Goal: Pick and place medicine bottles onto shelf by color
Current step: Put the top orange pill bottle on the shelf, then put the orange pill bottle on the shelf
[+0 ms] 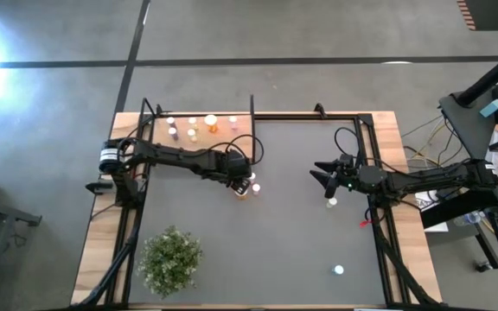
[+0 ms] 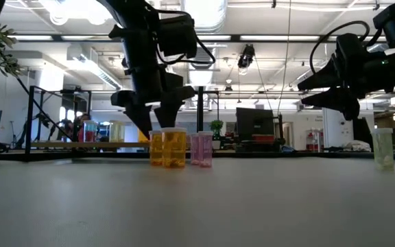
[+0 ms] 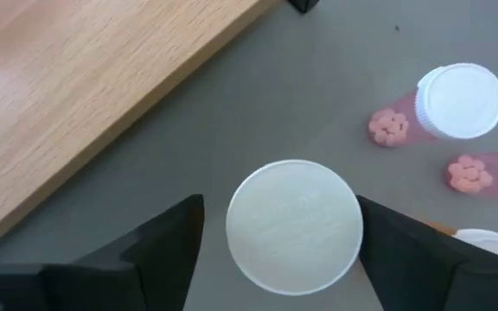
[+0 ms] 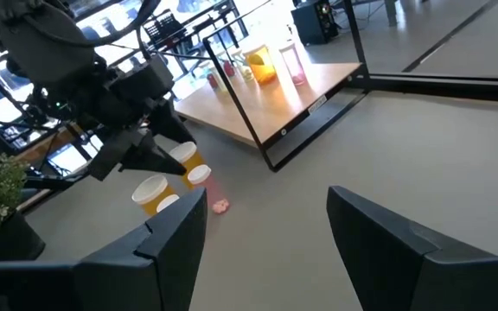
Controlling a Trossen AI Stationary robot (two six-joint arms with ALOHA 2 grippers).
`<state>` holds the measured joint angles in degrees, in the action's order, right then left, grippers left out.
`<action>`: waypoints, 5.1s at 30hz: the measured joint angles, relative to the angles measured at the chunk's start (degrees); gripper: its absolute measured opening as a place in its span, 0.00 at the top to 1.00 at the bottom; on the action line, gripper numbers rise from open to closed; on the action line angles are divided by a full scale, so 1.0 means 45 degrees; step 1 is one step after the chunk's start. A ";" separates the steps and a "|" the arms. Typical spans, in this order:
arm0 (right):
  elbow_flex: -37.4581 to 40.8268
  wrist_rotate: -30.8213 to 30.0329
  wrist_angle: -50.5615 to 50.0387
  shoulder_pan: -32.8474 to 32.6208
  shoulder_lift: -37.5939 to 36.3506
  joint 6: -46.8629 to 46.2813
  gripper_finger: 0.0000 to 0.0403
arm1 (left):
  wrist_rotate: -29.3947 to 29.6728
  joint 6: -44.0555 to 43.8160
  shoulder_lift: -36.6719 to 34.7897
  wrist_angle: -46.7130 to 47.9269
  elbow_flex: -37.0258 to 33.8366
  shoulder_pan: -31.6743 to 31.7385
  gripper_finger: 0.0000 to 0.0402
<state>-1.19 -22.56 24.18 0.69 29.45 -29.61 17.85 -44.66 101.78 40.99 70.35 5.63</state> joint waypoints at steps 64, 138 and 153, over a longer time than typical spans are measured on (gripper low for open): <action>0.0000 0.0003 0.0015 -0.0004 0.0000 0.0000 0.43 | -0.1491 0.2312 -0.0447 0.0216 -0.0034 0.1501 0.31; 0.0000 -0.0001 0.0010 0.0000 0.0000 0.0000 0.43 | -0.1855 0.6295 -0.1171 0.1611 0.1240 0.6703 0.49; 0.0000 0.0003 0.0015 -0.0002 0.0000 0.0000 0.43 | -0.1792 0.6304 -0.1151 0.1681 0.1234 0.6839 0.49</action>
<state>-1.19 -22.55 24.25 0.68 29.45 -29.61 9.78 -16.29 96.60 48.56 75.90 36.40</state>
